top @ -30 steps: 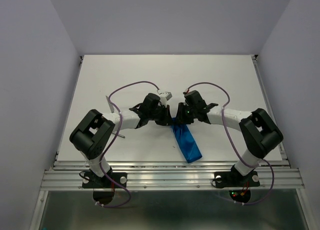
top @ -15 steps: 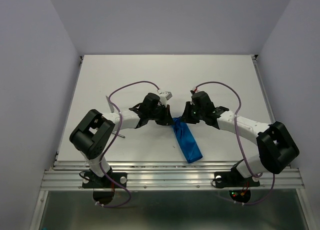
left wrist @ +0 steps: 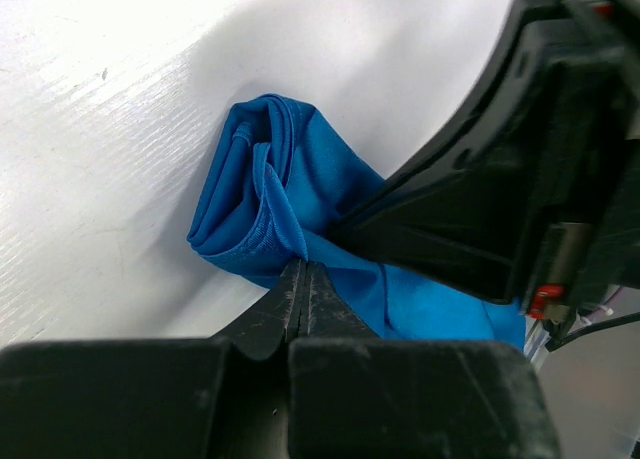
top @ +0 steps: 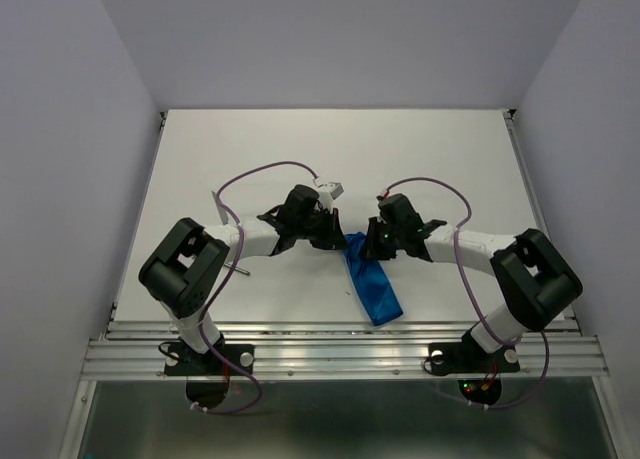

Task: Fold the napkin into a case and place the utensils inside
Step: Grasp the top corner of the smaller rectangle folded napkin from the folded napkin.

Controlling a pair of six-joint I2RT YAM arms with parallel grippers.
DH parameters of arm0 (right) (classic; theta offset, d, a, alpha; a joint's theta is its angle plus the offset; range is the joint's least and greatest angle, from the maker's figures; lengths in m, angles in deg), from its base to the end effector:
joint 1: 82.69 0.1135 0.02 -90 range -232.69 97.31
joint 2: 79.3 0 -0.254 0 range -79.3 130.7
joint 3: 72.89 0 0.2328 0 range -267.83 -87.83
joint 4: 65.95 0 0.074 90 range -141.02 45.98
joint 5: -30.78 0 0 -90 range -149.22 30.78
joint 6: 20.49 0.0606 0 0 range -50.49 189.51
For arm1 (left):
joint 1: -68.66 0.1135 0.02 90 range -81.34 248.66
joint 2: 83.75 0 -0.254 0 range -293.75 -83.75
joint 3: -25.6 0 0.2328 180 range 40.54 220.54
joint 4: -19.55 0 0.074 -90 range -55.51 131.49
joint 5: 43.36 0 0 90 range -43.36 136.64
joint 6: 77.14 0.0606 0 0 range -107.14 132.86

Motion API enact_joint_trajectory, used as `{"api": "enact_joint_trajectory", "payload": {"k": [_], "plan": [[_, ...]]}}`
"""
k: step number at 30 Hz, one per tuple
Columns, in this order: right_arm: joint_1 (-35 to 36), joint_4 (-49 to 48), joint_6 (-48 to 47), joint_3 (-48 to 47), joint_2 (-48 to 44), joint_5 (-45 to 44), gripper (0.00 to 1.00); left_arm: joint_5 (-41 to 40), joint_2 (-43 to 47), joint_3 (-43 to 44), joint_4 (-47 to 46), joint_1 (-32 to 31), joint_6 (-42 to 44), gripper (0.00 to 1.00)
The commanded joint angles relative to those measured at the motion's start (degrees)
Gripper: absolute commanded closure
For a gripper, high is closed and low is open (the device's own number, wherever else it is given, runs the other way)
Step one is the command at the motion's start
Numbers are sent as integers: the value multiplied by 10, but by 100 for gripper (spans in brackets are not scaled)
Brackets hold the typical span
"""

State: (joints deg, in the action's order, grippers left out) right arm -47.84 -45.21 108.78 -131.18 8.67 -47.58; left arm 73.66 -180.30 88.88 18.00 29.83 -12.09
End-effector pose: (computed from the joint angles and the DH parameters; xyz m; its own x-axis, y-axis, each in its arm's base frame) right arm 0.2378 0.1804 0.1493 -0.9107 0.1213 -0.3948 -0.1146 0.8442 0.5237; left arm 0.2573 -0.2425 0.1708 -0.7340 0.1084 -0.6705 0.6066 0.5486 -0.5754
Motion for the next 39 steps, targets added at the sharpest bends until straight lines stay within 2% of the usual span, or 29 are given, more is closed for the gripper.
{"api": "enact_joint_trajectory", "payload": {"k": [1, 7, 16, 22, 27, 29, 34, 39], "plan": [[6, -47, -6, -11, 29, 29, 89, 14, 15, 5, -20, 2, 1, 100], [6, -17, -34, -27, 48, 9, 85, 15, 14, 8, -16, 2, 0, 100], [6, 102, -50, -8, -116, -49, 60, 9, 11, 13, -17, 2, -2, 100], [76, 223, -40, -2, -185, -112, 53, 7, 6, 14, -23, 13, -6, 100], [108, 269, -14, 11, -208, -143, 52, 3, 1, 11, -32, 23, -13, 100], [109, 279, -5, 15, -216, -151, 52, 1, 0, 8, -37, 27, -16, 100], [109, 280, 20, 36, -213, -166, 41, 0, 1, -2, -49, 44, -23, 100], [109, 230, 25, 56, -175, -141, 39, 0, 3, -9, -49, 47, -20, 100]]}}
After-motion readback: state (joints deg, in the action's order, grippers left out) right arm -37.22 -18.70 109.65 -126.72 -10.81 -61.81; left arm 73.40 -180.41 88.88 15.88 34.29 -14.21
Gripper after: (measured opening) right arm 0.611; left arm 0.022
